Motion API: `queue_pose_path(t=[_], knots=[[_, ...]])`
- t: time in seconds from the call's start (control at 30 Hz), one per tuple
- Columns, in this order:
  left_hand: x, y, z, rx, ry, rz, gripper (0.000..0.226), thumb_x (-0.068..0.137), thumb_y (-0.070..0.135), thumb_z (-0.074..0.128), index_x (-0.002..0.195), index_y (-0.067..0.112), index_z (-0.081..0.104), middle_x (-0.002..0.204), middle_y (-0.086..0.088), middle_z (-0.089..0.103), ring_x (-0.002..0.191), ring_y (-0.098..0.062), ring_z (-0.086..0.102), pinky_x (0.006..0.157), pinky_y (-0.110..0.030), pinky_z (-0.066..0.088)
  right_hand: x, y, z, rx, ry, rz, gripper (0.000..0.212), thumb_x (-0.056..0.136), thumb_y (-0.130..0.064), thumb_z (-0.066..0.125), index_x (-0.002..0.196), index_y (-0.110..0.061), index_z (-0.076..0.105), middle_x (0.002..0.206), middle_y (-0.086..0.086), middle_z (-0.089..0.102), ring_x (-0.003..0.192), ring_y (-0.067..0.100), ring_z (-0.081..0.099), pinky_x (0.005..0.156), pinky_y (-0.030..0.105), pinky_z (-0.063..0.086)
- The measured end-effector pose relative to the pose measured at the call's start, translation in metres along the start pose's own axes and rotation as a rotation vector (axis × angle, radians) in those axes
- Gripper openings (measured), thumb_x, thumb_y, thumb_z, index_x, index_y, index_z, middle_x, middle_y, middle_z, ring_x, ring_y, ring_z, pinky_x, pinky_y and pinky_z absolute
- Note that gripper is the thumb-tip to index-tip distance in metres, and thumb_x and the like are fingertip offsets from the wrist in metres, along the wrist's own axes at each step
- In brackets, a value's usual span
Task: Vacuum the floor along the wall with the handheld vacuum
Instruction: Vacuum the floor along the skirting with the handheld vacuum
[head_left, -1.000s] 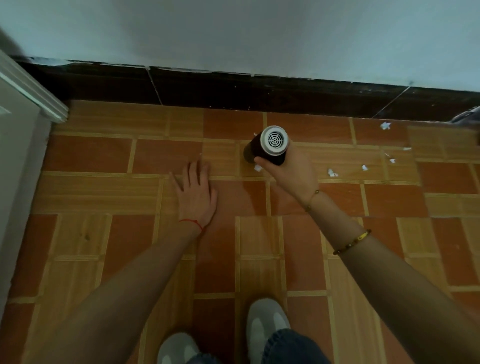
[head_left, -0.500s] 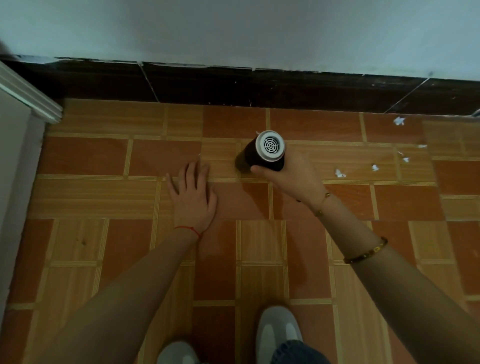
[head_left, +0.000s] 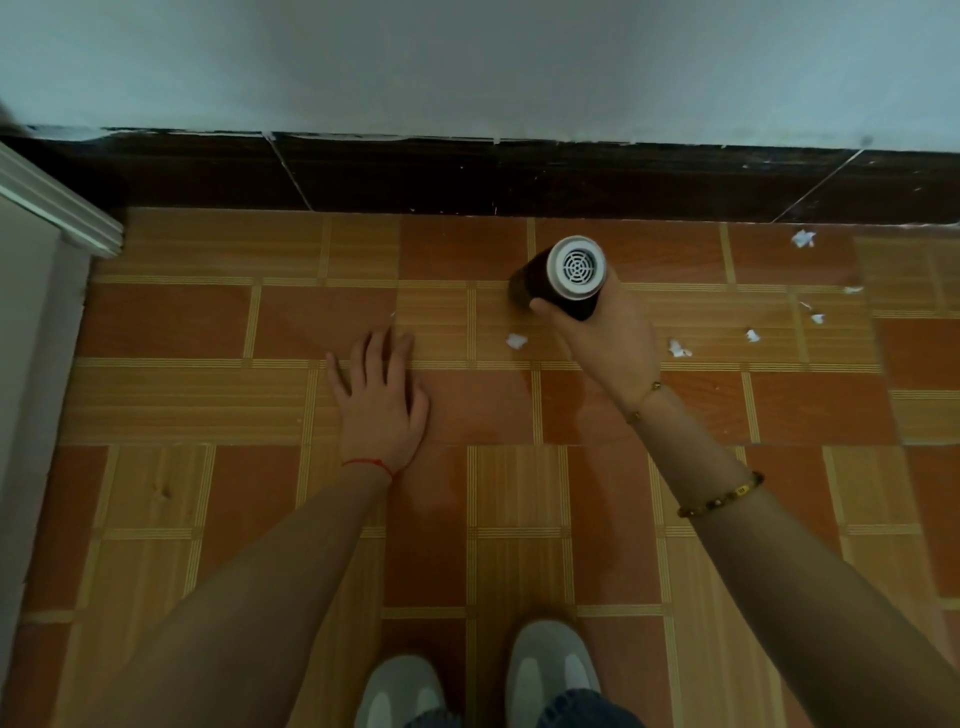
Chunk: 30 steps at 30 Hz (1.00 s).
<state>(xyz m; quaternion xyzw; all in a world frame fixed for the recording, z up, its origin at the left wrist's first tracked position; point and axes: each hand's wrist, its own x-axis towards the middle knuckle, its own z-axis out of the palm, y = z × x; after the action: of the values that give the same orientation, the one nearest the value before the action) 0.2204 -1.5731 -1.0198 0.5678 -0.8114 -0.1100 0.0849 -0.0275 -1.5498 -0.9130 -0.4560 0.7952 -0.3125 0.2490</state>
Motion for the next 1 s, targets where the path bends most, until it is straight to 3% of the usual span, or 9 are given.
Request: queue_pose_path(t=[0.13,0.27,0.43,0.57,0.63,0.77,0.93,1.0], knots=[[0.001,-0.001,0.001,0.002,-0.006,0.0,0.054,0.098,0.036,0.038,0.15,0.021,0.037,0.157,-0.009,0.034,0.148,-0.029,0.022,0.119,-0.064,0.008,0.01,-0.001,-0.004,-0.015,-0.016,-0.019,0.067,0.081,-0.045,0.073,0.137,-0.02,0.046,0.125,-0.004,0.064,0.114,0.013,0.059,0.082,0.018,0.042],[0.0,-0.001,0.001,-0.015,-0.001,-0.001,0.054,0.098,0.035,0.039,0.15,0.021,0.036,0.156,-0.01,0.034,0.149,-0.029,0.022,0.12,-0.064,0.006,0.016,-0.006,0.0,-0.004,-0.136,-0.035,0.067,0.079,-0.044,0.075,0.135,-0.017,0.05,0.125,-0.004,0.064,0.116,0.011,0.058,0.09,0.022,0.047],[0.001,-0.001,0.001,-0.016,-0.012,-0.001,0.054,0.097,0.036,0.037,0.15,0.021,0.036,0.157,-0.01,0.033,0.149,-0.029,0.022,0.12,-0.064,0.006,0.01,-0.003,-0.007,-0.034,-0.063,-0.03,0.066,0.08,-0.044,0.074,0.135,-0.019,0.048,0.125,-0.003,0.064,0.115,0.012,0.058,0.086,0.019,0.043],[0.0,0.001,-0.001,-0.015,-0.015,-0.002,0.054,0.097,0.036,0.038,0.149,0.02,0.037,0.156,-0.011,0.034,0.148,-0.03,0.022,0.12,-0.064,0.006,-0.005,0.003,-0.016,-0.103,-0.219,-0.027,0.059,0.08,-0.046,0.073,0.129,-0.02,0.054,0.111,-0.007,0.066,0.1,0.008,0.06,0.072,0.012,0.041],[0.0,0.001,-0.001,-0.006,-0.019,-0.002,0.054,0.097,0.036,0.038,0.149,0.02,0.037,0.156,-0.011,0.034,0.148,-0.03,0.022,0.12,-0.064,0.005,-0.013,0.006,-0.016,-0.116,-0.199,-0.016,0.056,0.079,-0.048,0.072,0.125,-0.02,0.057,0.106,-0.008,0.066,0.096,0.007,0.06,0.067,0.01,0.039],[0.0,0.0,-0.001,-0.008,-0.028,-0.003,0.054,0.098,0.037,0.038,0.149,0.02,0.037,0.157,-0.01,0.032,0.149,-0.03,0.022,0.12,-0.063,0.004,-0.023,0.011,-0.019,-0.115,-0.081,0.004,0.061,0.078,-0.052,0.072,0.127,-0.02,0.055,0.115,-0.004,0.067,0.107,0.013,0.062,0.083,0.027,0.051],[0.0,0.0,0.0,-0.004,-0.022,-0.006,0.056,0.097,0.039,0.036,0.149,0.021,0.037,0.158,-0.009,0.032,0.149,-0.03,0.022,0.12,-0.063,0.004,-0.035,0.01,-0.02,-0.094,-0.239,-0.006,0.058,0.078,-0.05,0.073,0.126,-0.022,0.056,0.107,-0.01,0.066,0.102,0.01,0.061,0.075,0.019,0.044],[0.0,0.001,-0.001,-0.005,-0.022,-0.003,0.056,0.097,0.039,0.036,0.149,0.021,0.037,0.158,-0.009,0.032,0.149,-0.03,0.022,0.12,-0.063,0.004,-0.036,0.011,-0.017,-0.087,-0.21,0.006,0.061,0.078,-0.053,0.072,0.128,-0.022,0.055,0.111,-0.01,0.066,0.104,0.009,0.061,0.078,0.022,0.048]])
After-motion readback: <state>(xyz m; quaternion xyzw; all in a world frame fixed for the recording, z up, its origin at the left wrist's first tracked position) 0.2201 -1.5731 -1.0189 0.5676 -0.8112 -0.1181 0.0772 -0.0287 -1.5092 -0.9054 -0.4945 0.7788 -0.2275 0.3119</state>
